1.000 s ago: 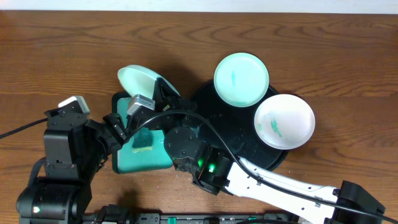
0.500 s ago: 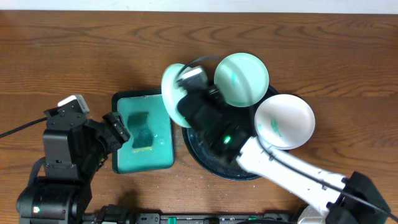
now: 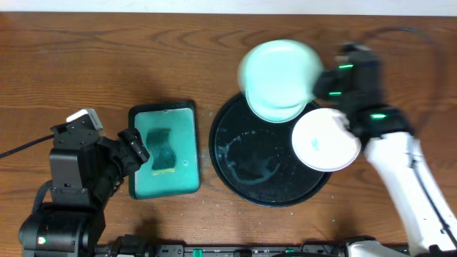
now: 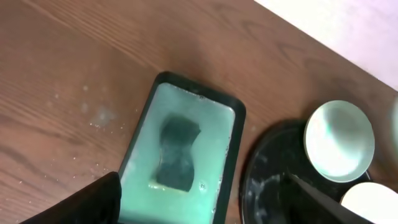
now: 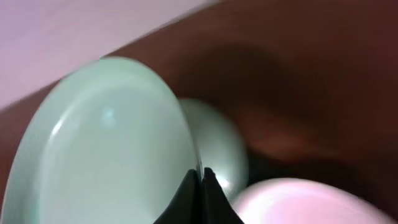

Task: Clean dirty plates on tray and stack at the side
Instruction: 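Carry the green plate right and set it down at the table side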

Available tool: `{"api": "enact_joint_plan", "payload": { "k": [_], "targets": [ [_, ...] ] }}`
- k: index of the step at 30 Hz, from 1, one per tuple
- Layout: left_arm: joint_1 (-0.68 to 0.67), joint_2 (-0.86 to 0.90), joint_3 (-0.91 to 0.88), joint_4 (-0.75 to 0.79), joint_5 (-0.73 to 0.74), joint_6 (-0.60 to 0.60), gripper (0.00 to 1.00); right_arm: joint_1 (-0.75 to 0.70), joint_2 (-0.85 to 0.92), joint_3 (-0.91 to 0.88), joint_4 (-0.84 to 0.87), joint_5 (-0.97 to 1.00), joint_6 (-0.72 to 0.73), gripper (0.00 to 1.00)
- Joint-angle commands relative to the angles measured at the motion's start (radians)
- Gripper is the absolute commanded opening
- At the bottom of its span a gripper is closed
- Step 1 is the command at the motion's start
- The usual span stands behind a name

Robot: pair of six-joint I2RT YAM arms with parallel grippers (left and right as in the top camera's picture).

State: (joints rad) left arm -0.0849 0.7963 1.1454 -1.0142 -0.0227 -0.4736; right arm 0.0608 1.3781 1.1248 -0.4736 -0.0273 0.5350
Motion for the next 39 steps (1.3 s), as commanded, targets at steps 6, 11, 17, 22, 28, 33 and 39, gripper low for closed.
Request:
{"api": "enact_joint_plan", "payload": {
  "k": [6,11,17,22,28,33,39],
  "targets": [
    [0.005,0.028,0.015,0.002,0.008,0.005,0.81,-0.519,0.103,0.005,-0.146,0.06,0.1,0.01],
    [0.005,0.063,0.015,0.002,0.016,0.005,0.81,-0.647,0.244,0.005,-0.21,0.072,0.099,0.01],
    [0.005,0.085,0.015,0.002,0.016,0.005,0.81,-0.632,0.363,0.005,-0.26,0.053,0.082,0.01],
    [0.005,0.085,0.015,0.002,0.016,0.006,0.81,-0.579,0.364,0.005,-0.265,0.045,0.027,0.03],
    [0.005,0.085,0.015,0.002,0.016,0.006,0.81,-0.574,0.326,0.005,-0.194,0.117,0.01,0.01],
    [0.005,0.085,0.015,0.002,0.016,0.006,0.81,-0.581,0.375,0.005,-0.109,0.29,0.01,0.01],
    [0.005,0.085,0.015,0.002,0.016,0.006,0.81,-0.564,0.5,0.005,-0.082,0.137,0.01,0.01]
  ]
}}
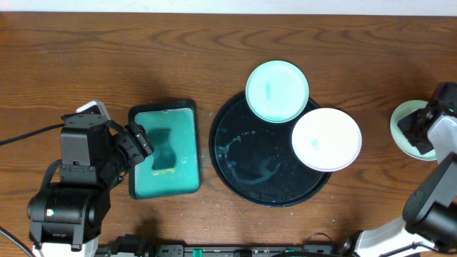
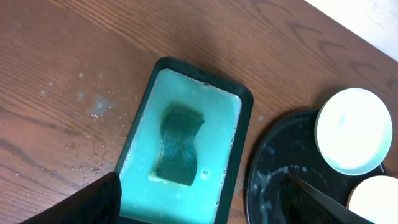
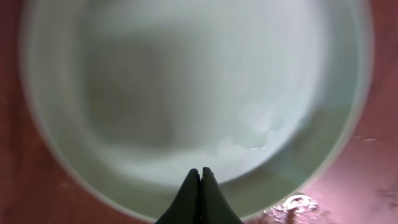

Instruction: Clean dirty plates on tray and stack at the side

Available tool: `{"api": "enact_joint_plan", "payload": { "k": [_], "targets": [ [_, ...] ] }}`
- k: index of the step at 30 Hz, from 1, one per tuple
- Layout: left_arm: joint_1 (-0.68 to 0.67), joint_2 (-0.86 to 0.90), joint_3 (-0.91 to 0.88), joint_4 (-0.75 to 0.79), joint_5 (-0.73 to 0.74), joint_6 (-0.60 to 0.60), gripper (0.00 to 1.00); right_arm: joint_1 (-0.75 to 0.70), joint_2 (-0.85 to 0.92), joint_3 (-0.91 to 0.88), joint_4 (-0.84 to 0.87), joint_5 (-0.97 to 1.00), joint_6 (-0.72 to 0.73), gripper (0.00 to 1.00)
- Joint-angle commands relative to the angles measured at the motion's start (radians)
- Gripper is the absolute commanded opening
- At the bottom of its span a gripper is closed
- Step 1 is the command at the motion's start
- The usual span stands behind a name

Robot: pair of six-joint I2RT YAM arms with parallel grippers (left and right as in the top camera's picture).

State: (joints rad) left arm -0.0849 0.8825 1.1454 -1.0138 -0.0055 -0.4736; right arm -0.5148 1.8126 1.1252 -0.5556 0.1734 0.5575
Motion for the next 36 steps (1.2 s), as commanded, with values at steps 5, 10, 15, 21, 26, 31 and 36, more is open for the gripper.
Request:
{"api": "enact_joint_plan", "payload": {
  "k": [5,10,15,21,26,31,36],
  "targets": [
    [0.005,-0.002,0.015,0.001,-0.001,0.006,0.81,0.065,0.131,0.004,-0.043,-0.211,-0.013,0.01],
    [0.005,-0.002,0.015,0.002,-0.002,0.006,0.81,0.14,0.122,0.005,-0.101,-0.454,-0.014,0.01],
    [0.005,-0.002,0.015,0.005,-0.002,0.006,0.81,0.2,0.092,0.005,-0.114,-0.484,-0.013,0.08],
    [0.005,-0.002,0.015,0.005,-0.002,0.006,0.81,0.208,-0.01,0.005,-0.099,-0.478,-0.161,0.56],
    [0.005,-0.002,0.015,0.006,-0.002,0.006,0.81,0.209,-0.124,0.005,-0.125,-0.496,-0.283,0.59],
    [0.005,-0.002,0.015,0.013,-0.002,0.006,0.81,0.245,-0.148,0.003,-0.207,-0.526,-0.335,0.61],
    [0.005,-0.002,0.015,0.016,-0.002,0.005,0.81,0.309,-0.12,-0.065,-0.205,-0.396,-0.289,0.62]
  ]
}}
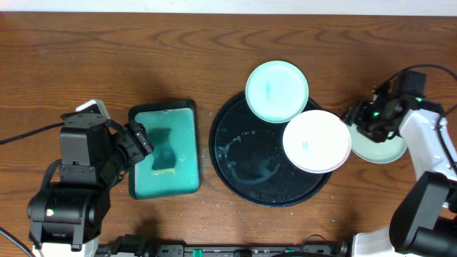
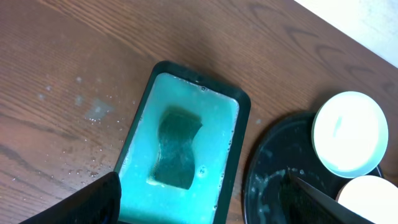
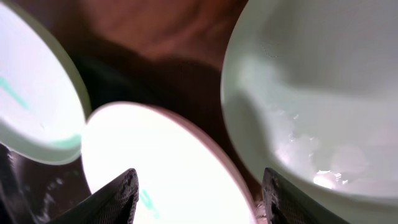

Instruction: Clean dirty plates on tray and stack at the side

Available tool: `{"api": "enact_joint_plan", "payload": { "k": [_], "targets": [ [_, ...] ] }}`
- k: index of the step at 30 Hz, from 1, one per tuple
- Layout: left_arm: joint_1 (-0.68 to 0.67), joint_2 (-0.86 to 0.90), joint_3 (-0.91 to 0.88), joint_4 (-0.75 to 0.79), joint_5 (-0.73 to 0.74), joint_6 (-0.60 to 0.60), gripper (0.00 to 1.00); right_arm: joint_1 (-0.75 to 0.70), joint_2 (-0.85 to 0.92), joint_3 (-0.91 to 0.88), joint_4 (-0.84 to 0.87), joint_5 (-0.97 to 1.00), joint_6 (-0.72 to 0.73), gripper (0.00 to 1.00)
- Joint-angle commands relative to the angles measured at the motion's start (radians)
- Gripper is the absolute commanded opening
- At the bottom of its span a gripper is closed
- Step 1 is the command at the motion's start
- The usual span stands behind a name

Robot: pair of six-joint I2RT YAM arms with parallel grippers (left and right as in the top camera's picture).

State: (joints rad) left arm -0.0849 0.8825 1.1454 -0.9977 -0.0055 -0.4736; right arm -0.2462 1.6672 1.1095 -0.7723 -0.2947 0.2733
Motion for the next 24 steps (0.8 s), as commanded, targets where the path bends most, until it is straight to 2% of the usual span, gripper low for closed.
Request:
{"api": "enact_joint_plan", "payload": {
  "k": [1,3,4,5,12,17,20,21,22,23,24],
  "targets": [
    [0.005,-0.002,0.015,0.0,-0.002,0.006,0.81,0.053,0.029,-0.071,0.033,0.073,-0.005,0.61],
    [0.005,-0.002,0.015,0.0,-0.002,0.006,0.81,0.08,0.031,-0.112,0.076,0.066,-0.005,0.14],
    [0.005,-0.002,0.015,0.0,-0.002,0.006,0.81,0.085,0.031,-0.11,0.073,0.066,-0.005,0.02],
    [0.005,-0.002,0.015,0.0,-0.002,0.006,0.81,0.087,0.025,-0.102,0.061,0.058,-0.005,0.01],
    [0.005,0.001,0.015,0.0,0.0,0.005,0.81,0.128,-0.108,-0.062,-0.058,0.027,-0.006,0.01],
    [0.005,0.039,0.015,0.001,0.082,0.006,0.81,0.238,-0.184,-0.063,-0.077,0.024,-0.055,0.01],
    [0.005,0.085,0.015,0.001,0.12,0.006,0.81,0.32,-0.175,-0.066,-0.063,0.109,-0.057,0.01],
    [0.005,0.104,0.015,0.001,0.14,0.006,0.81,0.346,-0.166,-0.072,-0.045,0.158,-0.056,0.09],
    [0.005,0.124,0.015,0.001,0.168,0.008,0.81,0.367,-0.154,-0.077,-0.024,0.216,-0.048,0.28],
    [0.005,0.14,0.015,0.001,0.194,0.014,0.81,0.381,-0.138,-0.082,-0.007,0.266,-0.038,0.42],
    [0.005,0.16,0.015,0.001,0.225,0.028,0.81,0.393,-0.12,-0.087,0.011,0.312,-0.034,0.47]
  ]
}}
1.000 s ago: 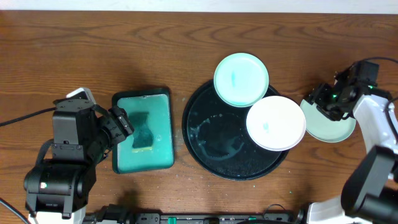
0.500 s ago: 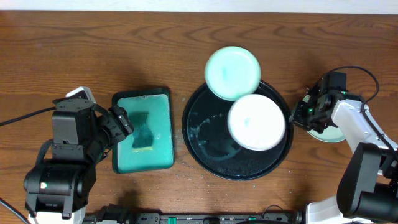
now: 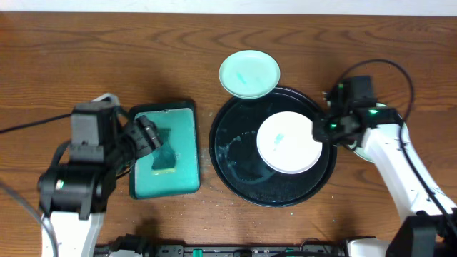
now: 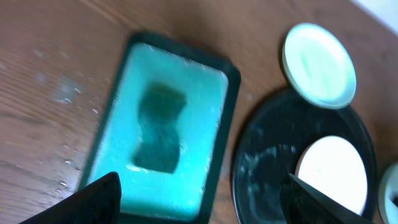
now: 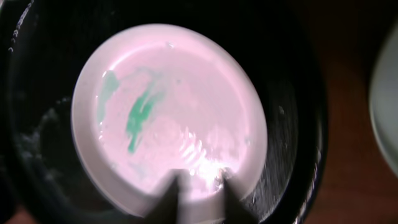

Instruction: Clean dirty plates on tray and stack at the side

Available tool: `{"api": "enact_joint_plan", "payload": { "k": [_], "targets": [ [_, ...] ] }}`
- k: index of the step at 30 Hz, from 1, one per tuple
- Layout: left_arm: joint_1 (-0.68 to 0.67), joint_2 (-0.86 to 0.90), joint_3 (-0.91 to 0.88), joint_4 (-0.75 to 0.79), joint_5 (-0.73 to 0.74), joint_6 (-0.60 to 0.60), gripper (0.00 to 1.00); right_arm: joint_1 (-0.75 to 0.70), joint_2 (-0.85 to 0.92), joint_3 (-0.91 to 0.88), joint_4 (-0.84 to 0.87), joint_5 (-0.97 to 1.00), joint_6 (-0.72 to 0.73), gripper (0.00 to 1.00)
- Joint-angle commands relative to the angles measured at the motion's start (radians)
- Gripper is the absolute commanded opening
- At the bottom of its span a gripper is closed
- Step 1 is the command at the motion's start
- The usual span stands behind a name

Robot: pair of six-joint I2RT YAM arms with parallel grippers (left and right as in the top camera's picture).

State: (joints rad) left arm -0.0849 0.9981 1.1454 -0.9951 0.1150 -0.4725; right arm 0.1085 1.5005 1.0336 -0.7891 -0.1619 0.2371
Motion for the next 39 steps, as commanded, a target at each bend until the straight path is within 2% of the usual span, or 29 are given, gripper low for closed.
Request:
{"api": "enact_joint_plan", "payload": {
  "k": [1,3,6,10,12,13,20,25,31,33,34,36,39],
  "targets": [
    [0.005,0.063,0.015,-0.002,0.126,0.039,0.81,0.043,0.066,-0.016,0.046,0.208,0.002,0.48],
    [0.002,0.114,0.015,-0.009,0.173,0.073,0.81,0.045,0.142,-0.017,0.081,0.257,0.002,0.51],
    [-0.01,0.149,0.015,-0.021,0.173,0.073,0.81,0.037,0.224,-0.017,0.133,0.272,0.001,0.5],
    [-0.05,0.174,0.015,-0.021,0.173,0.101,0.81,0.034,0.305,-0.017,0.159,0.227,0.001,0.27],
    [-0.08,0.181,0.015,-0.021,0.172,0.119,0.81,0.034,0.321,-0.017,0.149,0.192,-0.002,0.02],
    [-0.095,0.185,0.015,-0.021,0.168,0.124,0.81,0.035,0.325,-0.017,0.144,0.143,-0.031,0.01],
    [-0.171,0.231,0.015,0.0,0.127,0.111,0.81,0.053,0.314,-0.017,0.142,-0.232,-0.22,0.01],
    [-0.229,0.307,0.015,0.065,0.129,0.064,0.81,0.064,0.314,-0.017,0.12,-0.274,-0.296,0.01],
    [-0.35,0.444,0.015,0.157,0.128,0.066,0.81,0.084,0.314,-0.017,0.09,-0.143,-0.276,0.01],
    [-0.39,0.501,0.015,0.195,0.128,0.08,0.81,0.09,0.314,-0.017,0.101,-0.11,-0.276,0.13],
    [-0.421,0.554,0.015,0.219,0.128,0.079,0.8,0.09,0.313,-0.016,0.1,-0.101,-0.263,0.33],
    [-0.449,0.613,0.015,0.227,0.128,0.079,0.78,0.09,0.301,-0.017,0.092,-0.097,-0.185,0.43],
    [-0.453,0.628,0.015,0.227,0.128,0.089,0.78,0.088,0.267,-0.016,0.089,-0.085,-0.092,0.46]
  ]
}}
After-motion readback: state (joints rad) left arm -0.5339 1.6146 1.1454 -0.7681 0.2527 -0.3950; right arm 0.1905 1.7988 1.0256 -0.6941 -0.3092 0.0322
